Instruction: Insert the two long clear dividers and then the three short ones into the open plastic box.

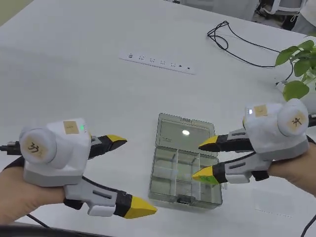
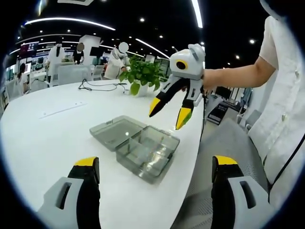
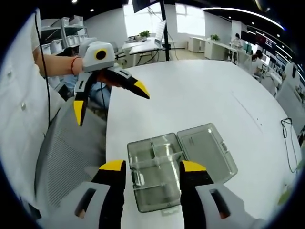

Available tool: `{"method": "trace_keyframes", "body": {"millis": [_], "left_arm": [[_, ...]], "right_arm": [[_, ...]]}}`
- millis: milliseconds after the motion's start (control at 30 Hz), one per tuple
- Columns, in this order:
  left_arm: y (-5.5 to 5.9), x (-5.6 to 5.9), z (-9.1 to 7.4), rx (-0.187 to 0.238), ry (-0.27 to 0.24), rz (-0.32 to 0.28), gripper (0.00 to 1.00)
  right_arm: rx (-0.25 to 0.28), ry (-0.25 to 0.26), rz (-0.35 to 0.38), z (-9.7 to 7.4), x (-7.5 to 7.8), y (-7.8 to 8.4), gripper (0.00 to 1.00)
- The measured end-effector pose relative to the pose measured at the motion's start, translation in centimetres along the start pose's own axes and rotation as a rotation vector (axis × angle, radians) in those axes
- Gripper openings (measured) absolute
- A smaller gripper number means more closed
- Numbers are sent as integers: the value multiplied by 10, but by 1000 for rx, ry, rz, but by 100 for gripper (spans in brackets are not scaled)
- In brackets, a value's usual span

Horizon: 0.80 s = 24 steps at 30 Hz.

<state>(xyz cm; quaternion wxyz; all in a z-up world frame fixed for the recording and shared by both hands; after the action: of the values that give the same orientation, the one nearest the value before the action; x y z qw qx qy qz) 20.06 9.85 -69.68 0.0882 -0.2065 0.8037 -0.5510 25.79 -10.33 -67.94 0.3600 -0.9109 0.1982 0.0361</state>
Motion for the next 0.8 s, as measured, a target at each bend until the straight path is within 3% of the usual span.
{"method": "trace_keyframes", "body": {"millis": [367, 800], "left_arm": [[0, 4, -2, 1, -11, 0, 100], [0, 6, -4, -1, -15, 1, 100]], "right_arm": [[-38, 34, 22, -28, 10, 33, 54], [-130, 67, 41, -50, 26, 79, 56]]}}
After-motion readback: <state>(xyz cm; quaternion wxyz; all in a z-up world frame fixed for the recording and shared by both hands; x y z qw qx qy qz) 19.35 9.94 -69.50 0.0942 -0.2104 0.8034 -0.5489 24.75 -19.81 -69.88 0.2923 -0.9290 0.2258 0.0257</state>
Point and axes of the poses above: the centre of the closed fingertips' face, and the gripper's own axes: z roughly forward along the fingers, x roughly to its right, y roughly out of its underside, the point moved 7 cm from there along -z, roughly backward along the fingers, and after that the axes turned 10 degrees about z, right-handed, at the moved point
